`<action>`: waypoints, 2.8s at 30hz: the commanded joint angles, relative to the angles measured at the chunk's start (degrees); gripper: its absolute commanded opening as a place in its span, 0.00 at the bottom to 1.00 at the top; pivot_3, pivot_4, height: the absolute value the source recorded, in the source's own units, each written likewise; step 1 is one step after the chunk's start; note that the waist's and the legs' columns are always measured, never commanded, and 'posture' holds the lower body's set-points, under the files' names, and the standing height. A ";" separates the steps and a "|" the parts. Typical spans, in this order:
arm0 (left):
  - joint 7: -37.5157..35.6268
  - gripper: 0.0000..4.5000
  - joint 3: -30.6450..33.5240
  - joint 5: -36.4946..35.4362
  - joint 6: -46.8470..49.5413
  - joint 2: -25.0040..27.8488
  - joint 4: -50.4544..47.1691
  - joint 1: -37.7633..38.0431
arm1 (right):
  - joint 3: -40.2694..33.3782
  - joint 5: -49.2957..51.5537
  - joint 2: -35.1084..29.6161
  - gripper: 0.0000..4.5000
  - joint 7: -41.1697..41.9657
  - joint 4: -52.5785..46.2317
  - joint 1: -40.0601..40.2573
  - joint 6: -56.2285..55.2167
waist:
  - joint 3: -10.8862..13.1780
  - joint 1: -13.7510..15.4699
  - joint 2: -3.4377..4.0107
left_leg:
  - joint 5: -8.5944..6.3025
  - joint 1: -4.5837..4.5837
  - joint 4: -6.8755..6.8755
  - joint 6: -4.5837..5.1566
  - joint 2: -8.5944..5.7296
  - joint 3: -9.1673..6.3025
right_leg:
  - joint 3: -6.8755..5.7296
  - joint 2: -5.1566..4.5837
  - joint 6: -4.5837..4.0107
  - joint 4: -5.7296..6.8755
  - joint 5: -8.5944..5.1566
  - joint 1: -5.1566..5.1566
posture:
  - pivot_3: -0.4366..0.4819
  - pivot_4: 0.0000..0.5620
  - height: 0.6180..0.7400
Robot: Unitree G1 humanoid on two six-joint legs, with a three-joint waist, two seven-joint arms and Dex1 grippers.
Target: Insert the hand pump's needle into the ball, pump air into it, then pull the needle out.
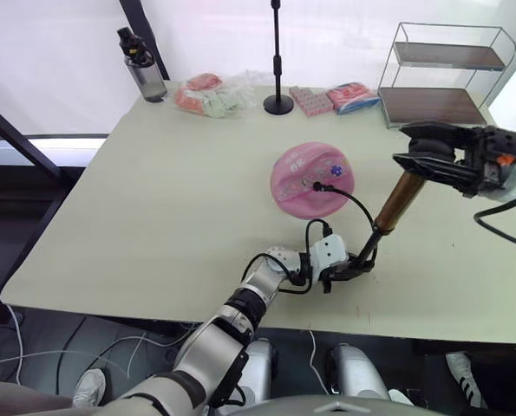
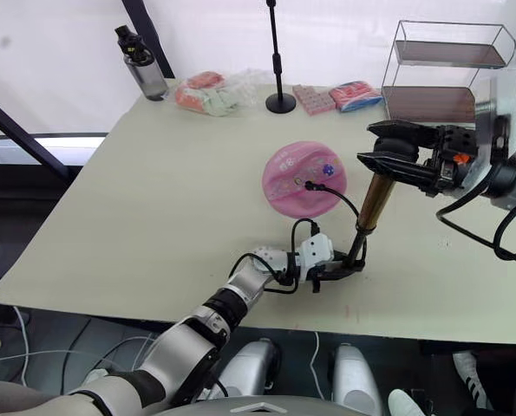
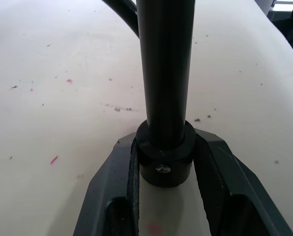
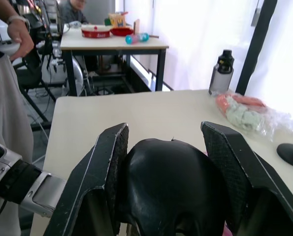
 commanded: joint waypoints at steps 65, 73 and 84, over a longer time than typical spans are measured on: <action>0.35 0.24 -0.61 4.02 -0.96 3.50 6.20 1.78 | 4.54 -12.91 5.52 0.42 2.60 -3.10 8.74 -10.38 | -0.54 -0.56 -0.49 | -0.01 0.09 -0.89 0.00 0.13 0.41 | 0.39 0.09 -0.01 -0.50 0.01 -0.37 | 0.48 0.27 1.00; 0.60 0.24 -0.62 4.05 -1.19 3.51 6.50 1.56 | 14.97 -24.67 13.46 0.42 3.89 0.62 22.46 -22.07 | -0.97 -1.55 -0.80 | -0.02 1.09 -0.99 0.00 0.20 0.28 | 0.27 0.23 -0.01 -0.49 -0.03 0.63 | 0.48 0.27 1.00; 0.89 0.24 -0.32 4.16 -1.28 3.51 6.44 1.82 | 17.71 -33.16 18.44 0.42 1.49 8.22 24.12 -31.56 | -1.37 -1.55 -0.90 | -0.02 1.13 -0.99 -0.01 0.19 0.27 | 0.28 0.25 -0.03 -0.49 -0.02 0.65 | 0.48 0.27 1.00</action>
